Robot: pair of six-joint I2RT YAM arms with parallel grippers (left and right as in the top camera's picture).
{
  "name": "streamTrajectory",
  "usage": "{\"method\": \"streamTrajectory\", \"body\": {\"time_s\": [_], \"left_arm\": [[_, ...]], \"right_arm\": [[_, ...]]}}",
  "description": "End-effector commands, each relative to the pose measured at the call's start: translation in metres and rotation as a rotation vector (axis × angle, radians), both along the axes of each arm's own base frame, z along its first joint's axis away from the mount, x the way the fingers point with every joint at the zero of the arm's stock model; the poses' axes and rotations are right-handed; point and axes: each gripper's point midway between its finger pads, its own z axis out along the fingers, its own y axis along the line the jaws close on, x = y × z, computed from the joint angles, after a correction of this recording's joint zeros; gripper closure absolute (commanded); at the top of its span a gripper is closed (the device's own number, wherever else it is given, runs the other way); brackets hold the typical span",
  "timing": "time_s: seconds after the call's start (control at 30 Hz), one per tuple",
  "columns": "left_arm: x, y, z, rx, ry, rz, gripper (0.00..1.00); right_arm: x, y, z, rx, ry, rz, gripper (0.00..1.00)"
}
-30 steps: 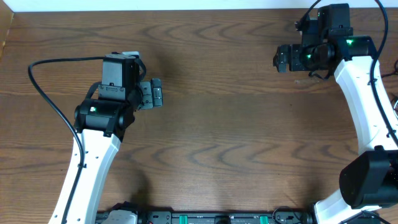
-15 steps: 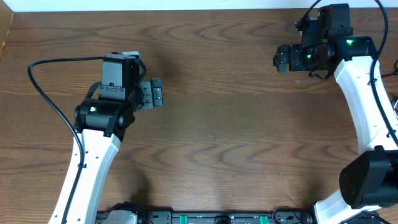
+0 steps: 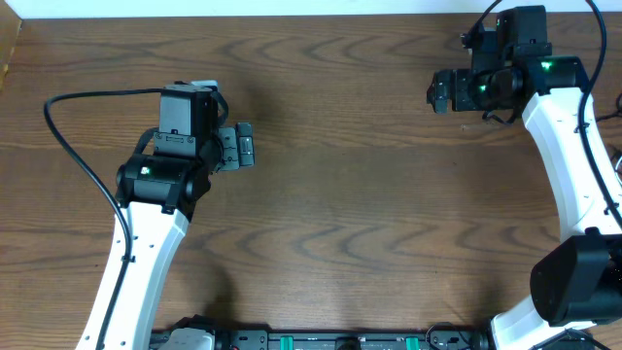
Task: Untangle cables
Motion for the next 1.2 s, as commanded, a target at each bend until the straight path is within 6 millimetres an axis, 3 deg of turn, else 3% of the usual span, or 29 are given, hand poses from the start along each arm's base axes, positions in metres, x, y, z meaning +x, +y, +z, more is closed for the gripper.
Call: {"method": "streamTrajectory", "body": {"time_s": [0.0,0.8,1.17], "left_arm": [[0.002,0.001,0.003,0.011,-0.006,-0.008,0.03],[0.001,0.001,0.004,0.011,-0.009,-0.008,0.03],[-0.010,0.003,0.034,-0.003,-0.101,-0.007,0.03]], "right_arm": [[-0.002,0.000,0.003,-0.013,-0.011,0.011,0.01],[-0.002,0.000,0.003,-0.013,-0.011,0.012,0.01],[-0.002,0.000,0.003,-0.013,-0.011,0.013,0.01]]}}
